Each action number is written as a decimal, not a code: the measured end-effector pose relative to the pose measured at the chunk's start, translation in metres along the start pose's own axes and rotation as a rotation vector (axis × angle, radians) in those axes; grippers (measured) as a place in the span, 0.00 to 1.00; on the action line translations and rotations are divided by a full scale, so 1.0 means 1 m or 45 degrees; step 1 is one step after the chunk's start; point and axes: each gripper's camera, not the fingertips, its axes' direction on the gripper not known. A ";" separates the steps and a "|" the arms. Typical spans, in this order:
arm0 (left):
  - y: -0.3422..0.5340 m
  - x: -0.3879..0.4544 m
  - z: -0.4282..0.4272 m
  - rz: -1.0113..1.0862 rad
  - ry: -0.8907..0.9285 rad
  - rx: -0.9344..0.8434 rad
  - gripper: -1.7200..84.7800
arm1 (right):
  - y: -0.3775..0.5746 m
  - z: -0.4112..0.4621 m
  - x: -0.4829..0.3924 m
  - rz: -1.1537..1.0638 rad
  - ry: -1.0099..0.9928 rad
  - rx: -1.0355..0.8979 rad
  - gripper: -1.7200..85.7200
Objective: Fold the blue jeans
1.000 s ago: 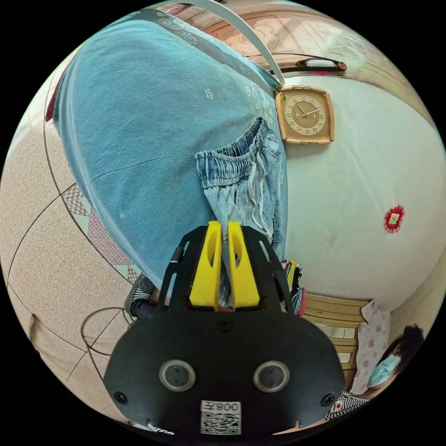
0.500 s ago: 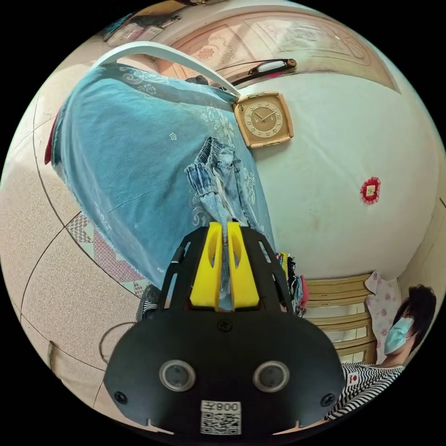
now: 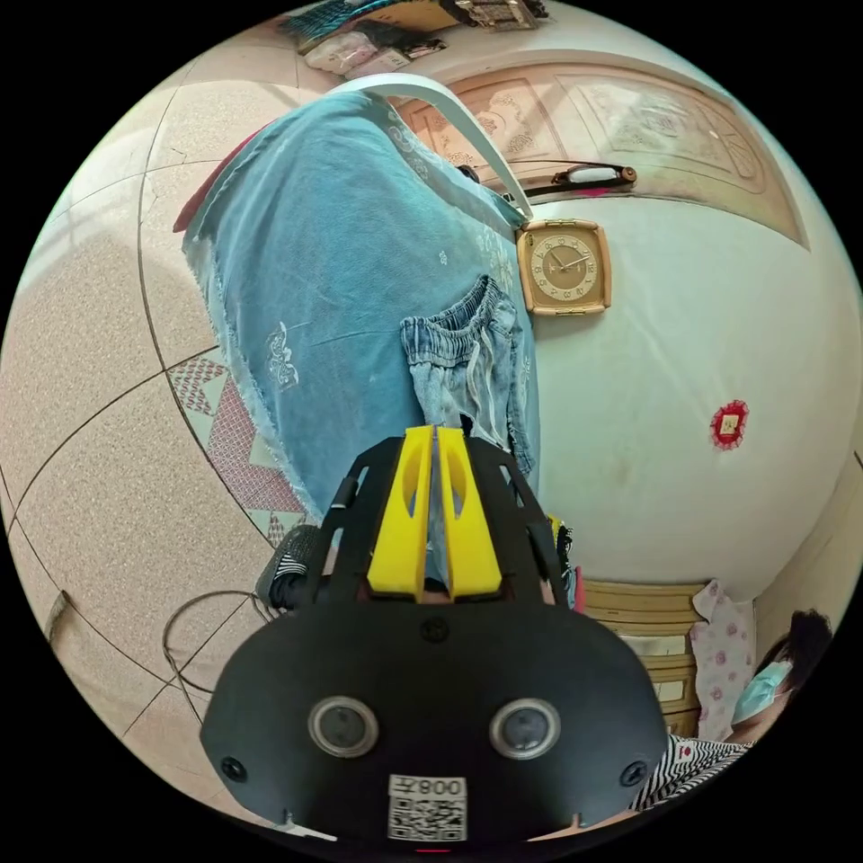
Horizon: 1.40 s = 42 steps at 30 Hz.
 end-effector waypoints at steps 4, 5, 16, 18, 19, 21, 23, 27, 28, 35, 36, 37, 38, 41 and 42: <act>0.006 0.011 0.018 0.191 0.107 -0.046 0.05 | 0.008 -0.006 -0.012 -0.074 0.053 0.018 0.02; 0.006 0.019 0.029 0.256 0.111 -0.090 0.06 | 0.009 -0.006 -0.015 -0.090 0.059 0.020 0.02; -0.001 0.140 0.207 0.796 0.191 -0.504 0.10 | 0.007 -0.009 -0.084 -0.389 0.065 0.068 0.02; -0.005 0.155 0.240 0.840 0.169 -0.552 0.10 | 0.001 -0.007 -0.096 -0.423 0.062 0.071 0.02; -0.010 0.162 0.261 0.858 0.155 -0.576 0.11 | -0.003 -0.005 -0.103 -0.443 0.058 0.075 0.03; -0.018 0.167 0.290 0.858 0.145 -0.600 0.11 | -0.013 0.000 -0.116 -0.471 0.048 0.081 0.03; -0.035 0.166 0.327 0.808 0.137 -0.622 0.12 | -0.026 0.006 -0.131 -0.505 0.043 0.085 0.04; -0.067 0.150 0.374 0.690 0.129 -0.618 0.13 | -0.068 0.025 -0.172 -0.566 0.024 0.100 0.07; -0.080 0.143 0.388 0.650 0.128 -0.612 0.14 | -0.083 0.032 -0.186 -0.580 0.018 0.102 0.08; -0.155 0.115 0.465 0.553 0.147 -0.582 0.16 | -0.170 0.081 -0.279 -0.710 0.164 0.130 0.10; -0.162 0.112 0.471 0.545 0.144 -0.579 0.16 | -0.185 0.092 -0.296 -0.738 0.205 0.137 0.10; -0.175 0.106 0.483 0.525 0.148 -0.570 0.16 | -0.201 0.103 -0.312 -0.754 0.249 0.134 0.10; -0.187 0.099 0.495 0.499 0.153 -0.556 0.16 | -0.209 0.109 -0.320 -0.763 0.271 0.136 0.10; -0.212 0.081 0.523 0.454 0.137 -0.545 0.17 | -0.243 0.136 -0.357 -0.820 0.401 0.145 0.11; -0.216 0.078 0.528 0.451 0.131 -0.549 0.17 | -0.254 0.146 -0.372 -0.852 0.461 0.152 0.11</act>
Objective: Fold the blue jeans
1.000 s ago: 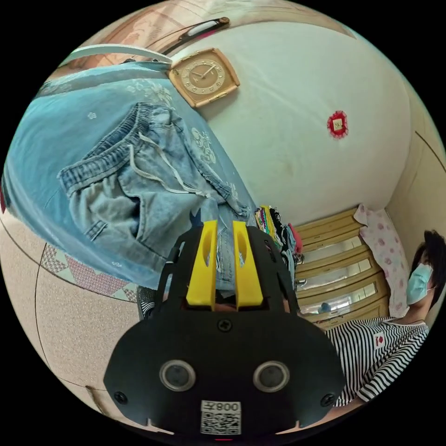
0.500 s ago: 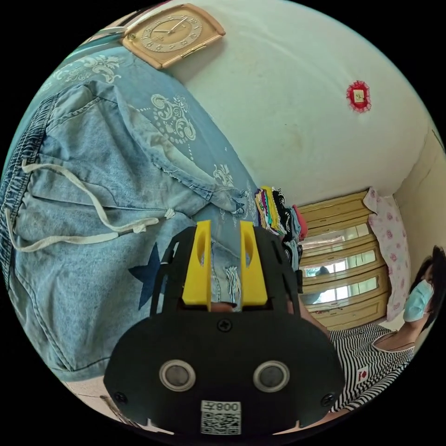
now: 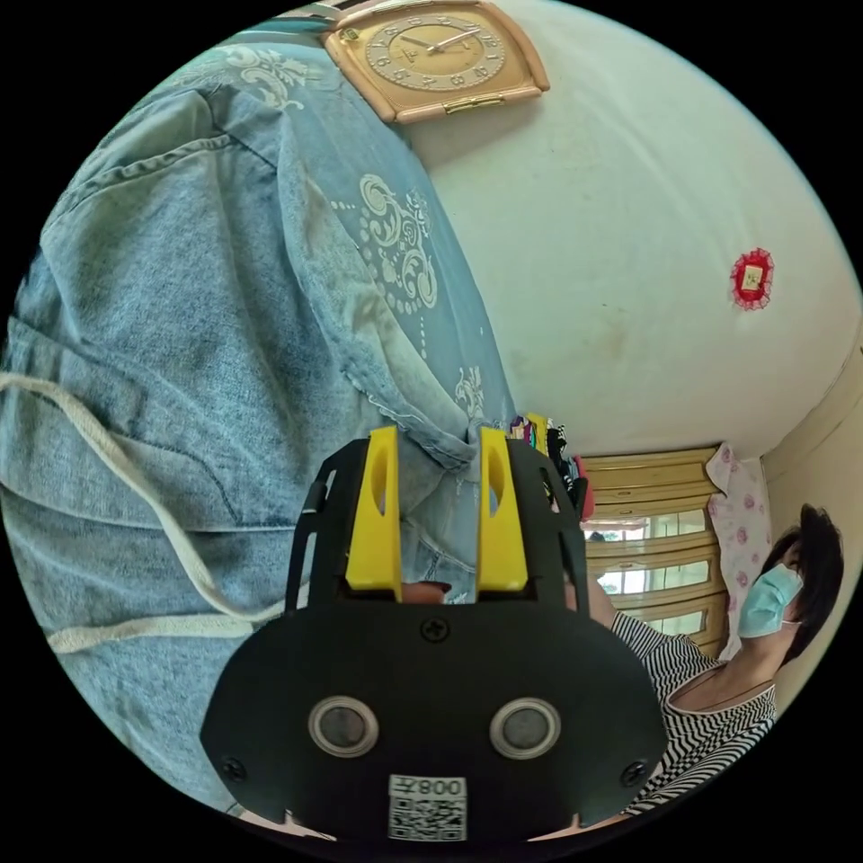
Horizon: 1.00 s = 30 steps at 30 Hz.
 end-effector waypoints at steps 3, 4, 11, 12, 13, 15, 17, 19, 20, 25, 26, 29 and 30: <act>-0.019 -0.025 0.016 -0.011 0.025 -0.034 0.17 | -0.038 0.019 -0.019 -0.094 0.133 -0.023 0.11; -0.026 -0.035 0.021 -0.013 0.043 -0.039 0.17 | -0.050 0.027 -0.026 -0.129 0.175 -0.038 0.11; -0.071 -0.090 0.044 -0.047 0.187 0.007 0.15 | -0.085 0.079 -0.061 -0.272 0.369 -0.196 0.11; -0.076 -0.094 0.046 -0.053 0.198 0.011 0.15 | -0.087 0.086 -0.066 -0.286 0.383 -0.211 0.11; -0.084 -0.104 0.049 -0.068 0.213 0.015 0.13 | -0.087 0.089 -0.072 -0.298 0.392 -0.198 0.11; -0.094 -0.117 0.053 -0.084 0.226 0.034 0.11 | -0.089 0.092 -0.081 -0.306 0.391 -0.196 0.11; -0.107 -0.133 0.057 -0.098 0.218 0.040 0.08 | -0.089 0.093 -0.089 -0.317 0.390 -0.194 0.10; -0.115 -0.141 0.060 -0.082 0.213 0.047 0.07 | -0.090 0.091 -0.097 -0.300 0.367 -0.199 0.08; -0.120 -0.147 0.061 -0.082 0.214 0.052 0.06 | -0.089 0.090 -0.099 -0.290 0.357 -0.199 0.07; -0.137 -0.163 0.061 -0.043 0.239 0.060 0.05 | -0.066 0.058 -0.123 -0.271 0.275 -0.095 0.03; -0.140 -0.166 0.061 -0.035 0.235 0.058 0.05 | -0.061 0.052 -0.126 -0.278 0.266 -0.087 0.03; -0.149 -0.174 0.060 -0.022 0.274 0.081 0.04 | -0.033 0.023 -0.146 -0.324 0.261 -0.052 0.03; -0.150 -0.176 0.060 -0.020 0.284 0.086 0.04 | -0.020 0.007 -0.154 -0.337 0.243 -0.012 0.03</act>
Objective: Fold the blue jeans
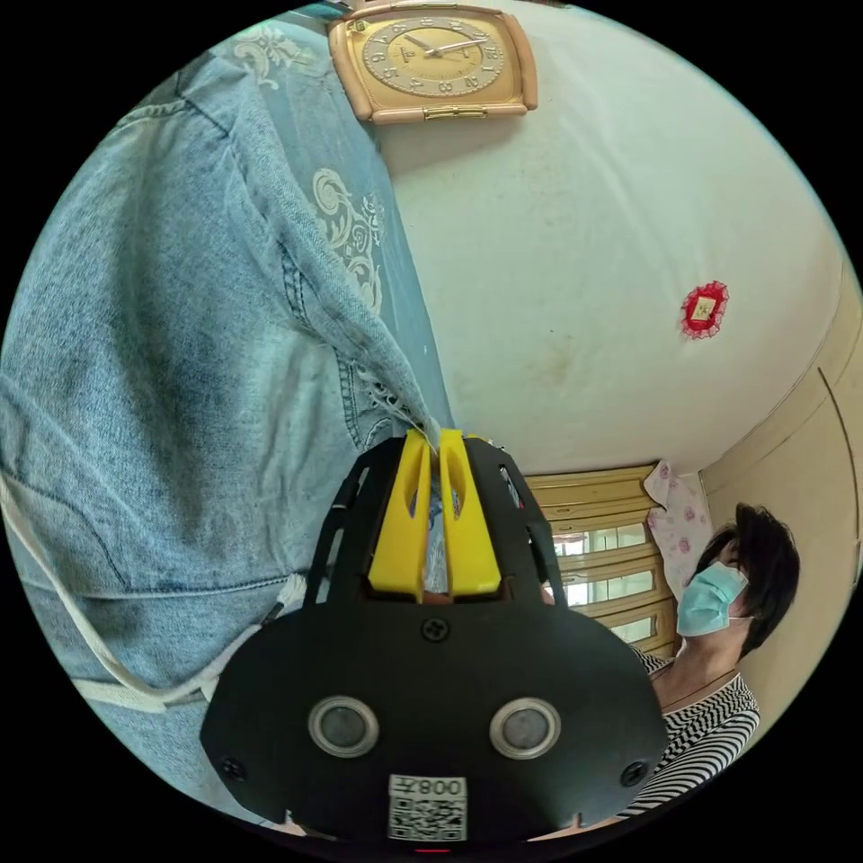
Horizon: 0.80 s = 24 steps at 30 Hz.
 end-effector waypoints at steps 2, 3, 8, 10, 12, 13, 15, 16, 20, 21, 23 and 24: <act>-0.007 -0.004 -0.001 0.017 0.023 0.001 0.04 | 0.018 -0.030 -0.013 -0.001 -0.040 0.074 0.02; -0.008 -0.005 0.000 0.025 0.023 -0.002 0.04 | 0.032 -0.052 -0.024 -0.010 -0.065 0.132 0.02; -0.029 -0.019 0.006 0.075 0.033 -0.005 0.04 | 0.080 -0.142 -0.069 -0.042 -0.050 0.380 0.02; -0.039 -0.028 0.012 0.080 0.041 0.002 0.05 | 0.089 -0.181 -0.084 -0.055 -0.038 0.531 0.02; -0.051 -0.039 0.022 0.082 0.067 0.000 0.05 | 0.084 -0.202 -0.096 -0.088 -0.024 0.605 0.02; -0.059 -0.046 0.031 0.088 0.080 0.002 0.05 | 0.076 -0.213 -0.105 -0.124 -0.019 0.645 0.02; -0.072 -0.057 0.045 0.095 0.066 -0.003 0.05 | 0.054 -0.220 -0.119 -0.180 0.037 0.643 0.02; -0.081 -0.067 0.055 0.090 0.044 -0.004 0.06 | 0.036 -0.219 -0.126 -0.199 0.075 0.620 0.02; -0.110 -0.112 0.095 0.067 -0.068 -0.015 0.08 | -0.033 -0.194 -0.124 -0.159 0.097 0.483 0.02; -0.114 -0.120 0.103 0.065 -0.087 -0.027 0.08 | -0.057 -0.176 -0.119 -0.119 0.125 0.429 0.02; -0.124 -0.155 0.131 0.031 -0.185 -0.055 0.10 | -0.091 -0.139 -0.107 -0.023 0.186 0.263 0.02; -0.125 -0.163 0.138 0.029 -0.199 -0.060 0.11 | -0.107 -0.114 -0.096 0.069 0.220 0.169 0.02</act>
